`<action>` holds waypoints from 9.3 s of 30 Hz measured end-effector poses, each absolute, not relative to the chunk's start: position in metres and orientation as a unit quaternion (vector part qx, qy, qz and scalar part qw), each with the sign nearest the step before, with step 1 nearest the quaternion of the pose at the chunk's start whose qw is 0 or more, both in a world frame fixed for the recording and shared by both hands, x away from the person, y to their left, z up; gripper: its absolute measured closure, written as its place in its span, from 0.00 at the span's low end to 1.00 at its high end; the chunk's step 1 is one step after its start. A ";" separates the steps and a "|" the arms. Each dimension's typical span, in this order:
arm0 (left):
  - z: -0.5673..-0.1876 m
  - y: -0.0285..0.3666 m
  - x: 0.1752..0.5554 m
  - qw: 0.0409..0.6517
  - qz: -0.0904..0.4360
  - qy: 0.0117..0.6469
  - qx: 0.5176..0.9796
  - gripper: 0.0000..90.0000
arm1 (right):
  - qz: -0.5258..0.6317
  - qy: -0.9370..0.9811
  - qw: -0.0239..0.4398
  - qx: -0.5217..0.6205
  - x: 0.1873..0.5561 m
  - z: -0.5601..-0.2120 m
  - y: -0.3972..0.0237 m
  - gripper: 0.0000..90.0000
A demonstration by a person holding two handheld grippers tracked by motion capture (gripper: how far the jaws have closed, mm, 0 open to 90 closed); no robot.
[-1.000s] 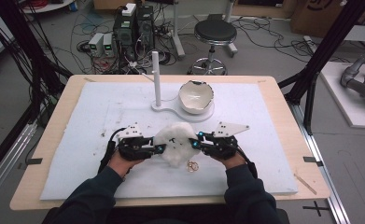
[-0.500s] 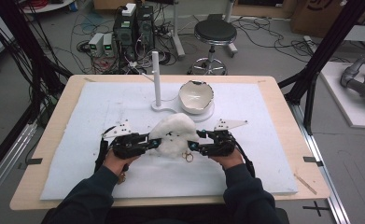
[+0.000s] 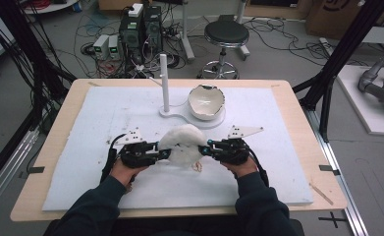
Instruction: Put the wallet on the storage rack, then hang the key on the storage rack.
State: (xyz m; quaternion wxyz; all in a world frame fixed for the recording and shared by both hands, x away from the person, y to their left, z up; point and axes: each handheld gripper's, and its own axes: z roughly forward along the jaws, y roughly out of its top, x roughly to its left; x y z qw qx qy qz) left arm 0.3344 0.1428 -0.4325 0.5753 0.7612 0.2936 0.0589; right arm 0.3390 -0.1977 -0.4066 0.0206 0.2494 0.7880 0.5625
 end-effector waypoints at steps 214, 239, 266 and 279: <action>-0.367 0.212 0.349 0.565 0.153 0.428 0.688 0.85 | 0.438 0.773 0.250 0.385 0.334 -0.406 -0.298 0.31; -0.316 0.180 0.416 0.607 0.116 0.393 0.681 0.85 | 0.438 0.774 0.250 0.383 0.335 -0.408 -0.303 0.31; -0.333 0.152 0.445 0.545 0.167 0.426 0.703 0.85 | 0.437 0.778 0.238 0.385 0.337 -0.414 -0.304 0.31; -0.343 0.154 0.447 0.528 0.165 0.447 0.703 0.73 | 0.438 0.777 0.239 0.385 0.335 -0.414 -0.305 0.31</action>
